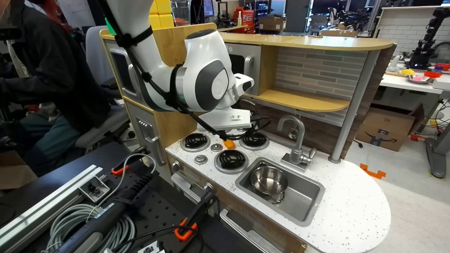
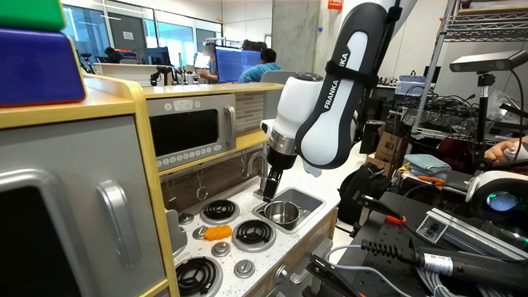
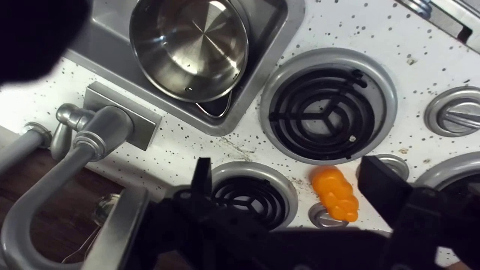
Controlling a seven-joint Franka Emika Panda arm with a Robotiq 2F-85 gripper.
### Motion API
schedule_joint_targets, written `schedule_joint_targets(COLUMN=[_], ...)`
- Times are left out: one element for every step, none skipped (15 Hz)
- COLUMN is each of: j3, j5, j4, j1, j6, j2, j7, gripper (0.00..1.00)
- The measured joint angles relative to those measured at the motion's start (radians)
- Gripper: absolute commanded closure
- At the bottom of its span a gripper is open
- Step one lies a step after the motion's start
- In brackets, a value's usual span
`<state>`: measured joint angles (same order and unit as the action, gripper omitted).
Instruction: Pick the yellow object on the stove and put it in the pot
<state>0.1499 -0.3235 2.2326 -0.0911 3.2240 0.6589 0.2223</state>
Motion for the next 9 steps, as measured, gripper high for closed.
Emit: schedule_joint_targets(j3=[-0.006, -0.023, -0.045, -0.059, -0.067, -0.076, -0.087, -0.099, -0.115], j5=[0.004, 0.009, 0.014, 0.019, 0.023, 0.028, 0.034, 0.037, 0.037], j4=[-0.001, -0.004, -0.011, -0.021, -0.036, -0.055, -0.076, -0.097, -0.121], j1=[0.003, 0.013, 0.026, 0.032, 0.032, 0.032, 0.033, 0.035, 0.041], j6=[-0.01, -0.017, -0.025, -0.034, -0.037, -0.037, -0.026, 0.0, 0.039], j2=[0.002, 0.007, 0.018, 0.035, 0.059, 0.088, 0.121, 0.154, 0.189], j7=[0.0, 0.0, -0.001, -0.004, -0.008, -0.012, -0.012, -0.012, -0.012], gripper=[0.0, 0.0, 0.0, 0.0, 0.0, 0.0, 0.0, 0.0, 0.0])
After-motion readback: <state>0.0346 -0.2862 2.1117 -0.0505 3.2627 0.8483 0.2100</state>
